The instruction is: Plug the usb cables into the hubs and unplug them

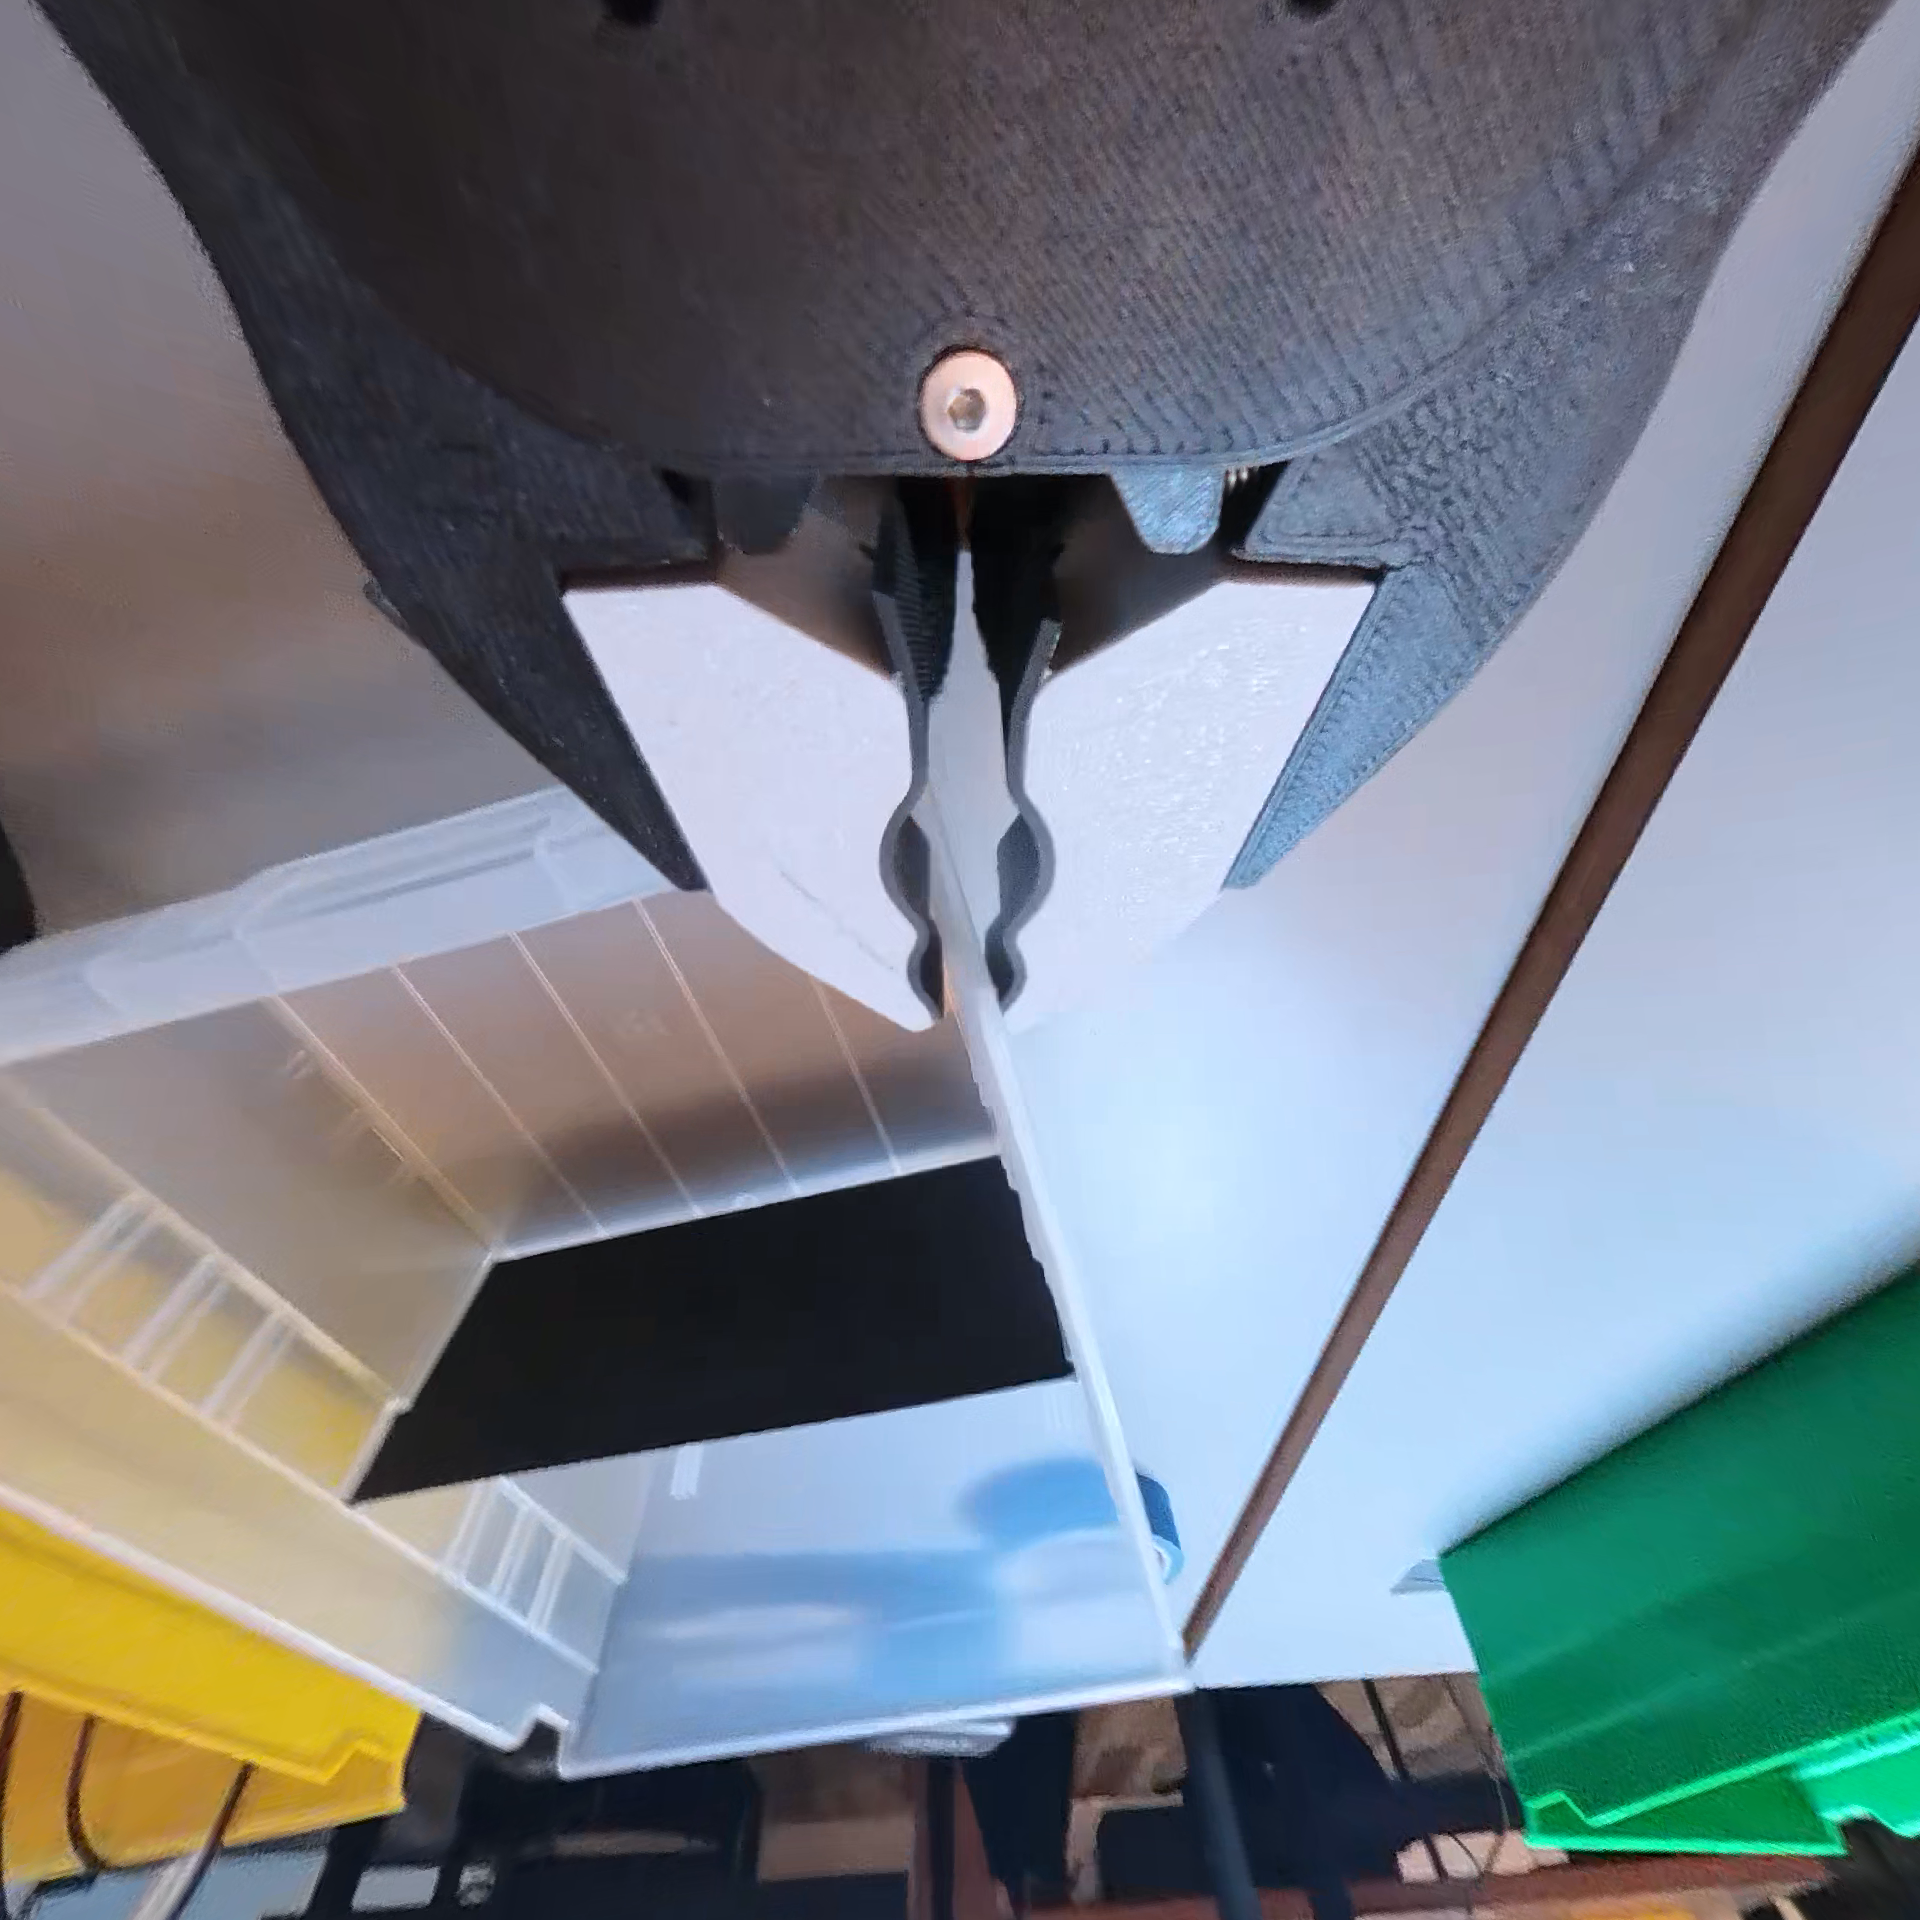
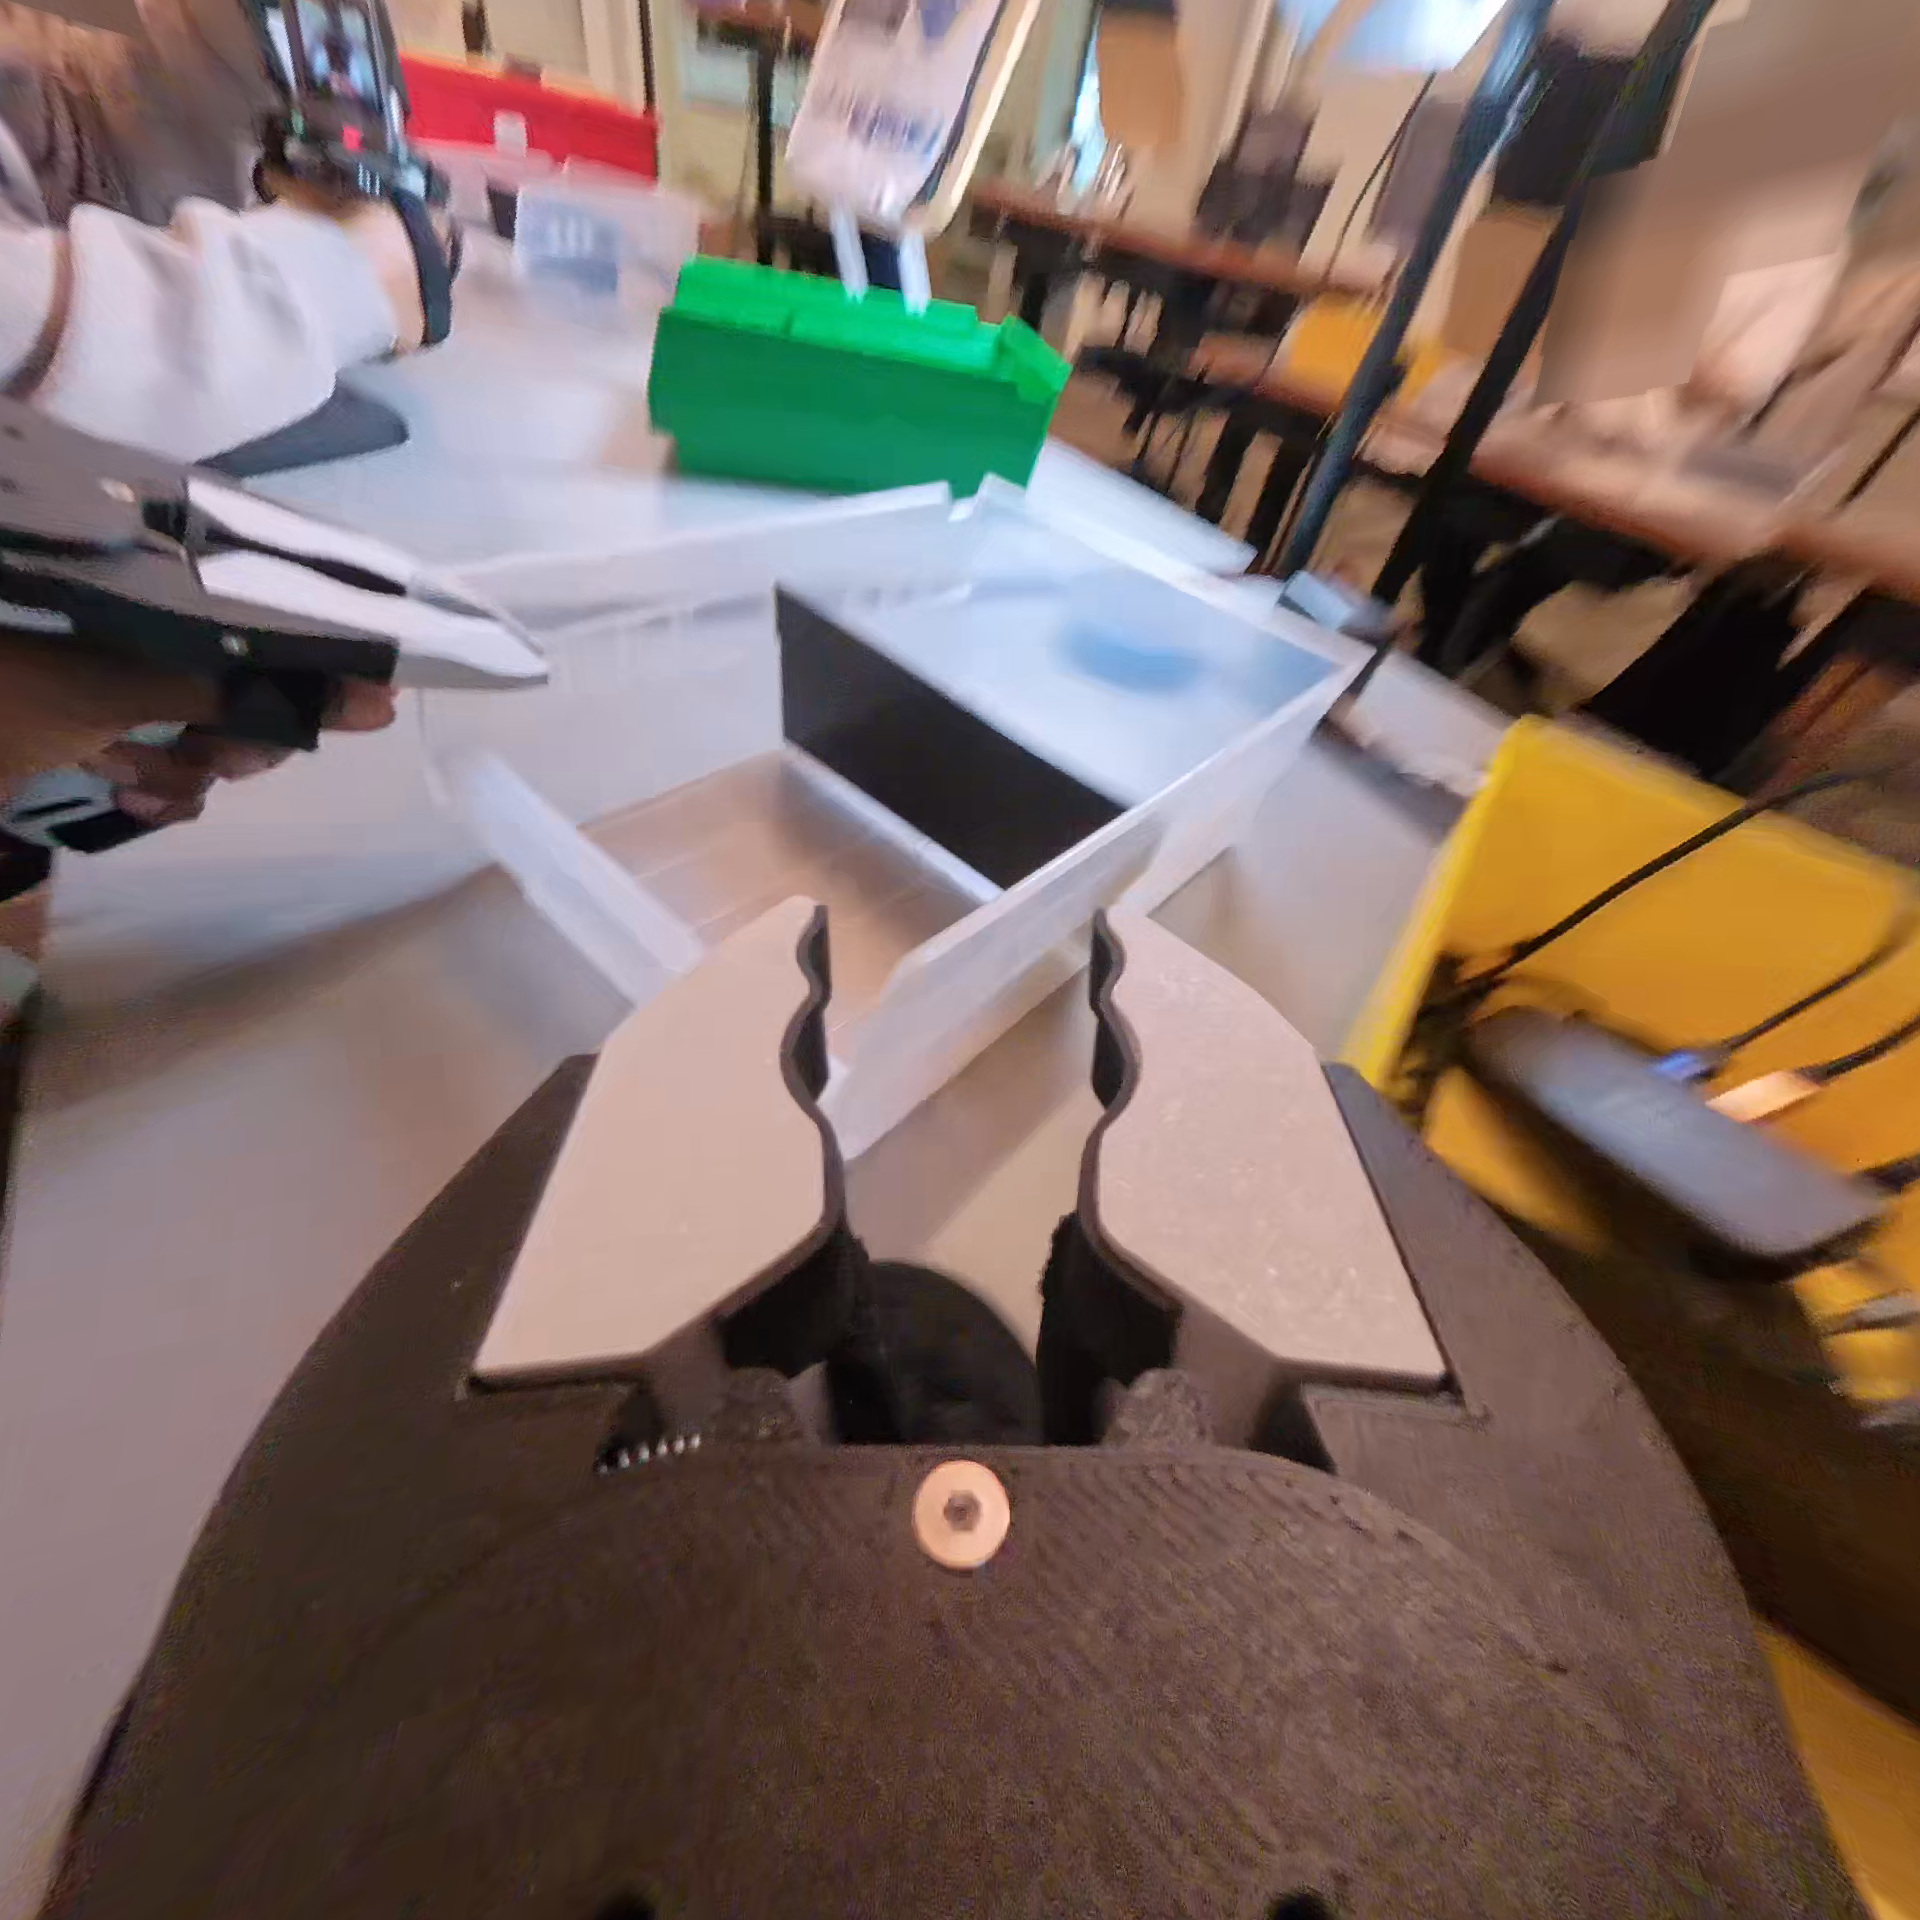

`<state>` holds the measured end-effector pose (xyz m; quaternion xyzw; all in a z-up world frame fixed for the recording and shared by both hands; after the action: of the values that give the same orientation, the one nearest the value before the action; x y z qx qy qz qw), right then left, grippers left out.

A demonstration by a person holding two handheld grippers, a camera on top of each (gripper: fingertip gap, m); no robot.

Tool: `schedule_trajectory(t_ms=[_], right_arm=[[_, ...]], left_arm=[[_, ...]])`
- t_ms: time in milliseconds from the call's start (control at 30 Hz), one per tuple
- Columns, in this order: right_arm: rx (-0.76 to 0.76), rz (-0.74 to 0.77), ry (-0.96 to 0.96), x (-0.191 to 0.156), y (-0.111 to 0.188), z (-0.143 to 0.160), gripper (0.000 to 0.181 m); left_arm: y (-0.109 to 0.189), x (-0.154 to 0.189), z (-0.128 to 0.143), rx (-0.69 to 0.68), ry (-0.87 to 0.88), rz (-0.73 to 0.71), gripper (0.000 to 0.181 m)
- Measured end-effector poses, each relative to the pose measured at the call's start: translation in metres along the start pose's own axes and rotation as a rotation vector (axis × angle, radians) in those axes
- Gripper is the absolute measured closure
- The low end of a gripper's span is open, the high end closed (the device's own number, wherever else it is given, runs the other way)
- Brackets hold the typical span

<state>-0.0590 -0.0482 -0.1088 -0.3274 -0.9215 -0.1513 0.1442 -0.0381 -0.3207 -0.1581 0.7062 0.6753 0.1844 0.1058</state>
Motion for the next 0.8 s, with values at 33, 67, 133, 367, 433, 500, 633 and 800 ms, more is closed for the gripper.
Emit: schedule_trajectory(t_ms=[33,67,133,367,433,500,633,800], right_arm=[[-0.046,-0.041,-0.046,-0.007,-0.007,0.008,0.128],[-0.08,-0.066,-0.087,-0.012,-0.012,0.014,0.126],[-0.118,-0.08,-0.125,-0.016,-0.02,0.023,0.125],[-0.29,-0.147,-0.046,-0.023,-0.053,0.036,0.152],[-0.311,-0.097,0.077,-0.022,-0.057,0.033,0.158],[-0.28,-0.059,0.144,-0.019,-0.055,0.025,0.16],[-0.154,0.019,0.213,-0.01,-0.037,0.001,0.161],[-0.006,0.219,0.303,0.027,0.014,-0.031,0.164]], left_arm=[[0.004,0.003,0.001,-0.03,0.005,0.026,0.173],[0.009,0.006,0.001,-0.066,0.022,0.049,0.172],[0.013,0.009,0.001,-0.101,0.017,0.051,0.171],[-0.006,0.006,0.004,-0.006,-0.003,-0.039,0.172],[-0.003,0.008,-0.002,0.035,-0.095,-0.118,0.173],[0.009,0.013,-0.016,0.138,-0.112,-0.158,0.174],[0.037,0.029,-0.043,0.29,-0.129,-0.201,0.175],[0.064,0.079,-0.077,0.556,-0.124,-0.132,0.173]])
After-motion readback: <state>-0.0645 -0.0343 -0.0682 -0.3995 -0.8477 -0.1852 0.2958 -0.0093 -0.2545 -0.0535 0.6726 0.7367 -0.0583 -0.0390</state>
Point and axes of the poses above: each gripper's, where its closed fingertips meet, y back along the fingers, z out of its underside, x = y × z across the jaws, the point moved 7 cm from there along y, back along the fingers, and after that the axes turned 11 degrees about y, right-handed, at the moved point
